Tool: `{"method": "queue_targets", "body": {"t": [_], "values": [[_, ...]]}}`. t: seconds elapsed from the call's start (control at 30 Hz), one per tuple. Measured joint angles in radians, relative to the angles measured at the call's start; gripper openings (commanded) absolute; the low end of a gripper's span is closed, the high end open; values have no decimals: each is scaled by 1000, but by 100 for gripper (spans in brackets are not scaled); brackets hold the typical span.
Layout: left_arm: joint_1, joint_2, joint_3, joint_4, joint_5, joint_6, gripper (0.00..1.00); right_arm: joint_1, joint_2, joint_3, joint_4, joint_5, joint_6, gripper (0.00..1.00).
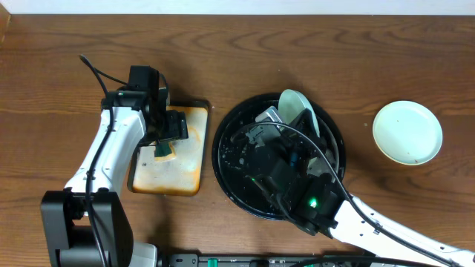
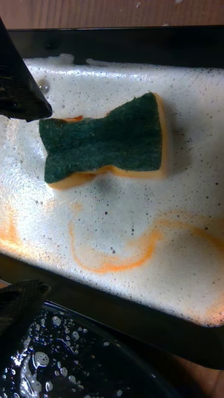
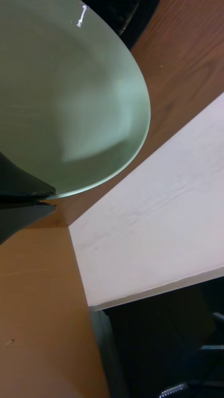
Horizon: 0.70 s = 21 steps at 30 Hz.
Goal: Clean dirty plates on tray and stack at the side
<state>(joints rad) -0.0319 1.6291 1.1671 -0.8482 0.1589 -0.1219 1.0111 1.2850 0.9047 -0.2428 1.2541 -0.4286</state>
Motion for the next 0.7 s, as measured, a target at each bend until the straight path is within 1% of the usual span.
{"method": "queue_targets", "body": {"t": [0.7], "values": [[0, 0, 0, 0, 0, 5, 83, 0, 0, 0, 0, 0, 0, 1]]}}
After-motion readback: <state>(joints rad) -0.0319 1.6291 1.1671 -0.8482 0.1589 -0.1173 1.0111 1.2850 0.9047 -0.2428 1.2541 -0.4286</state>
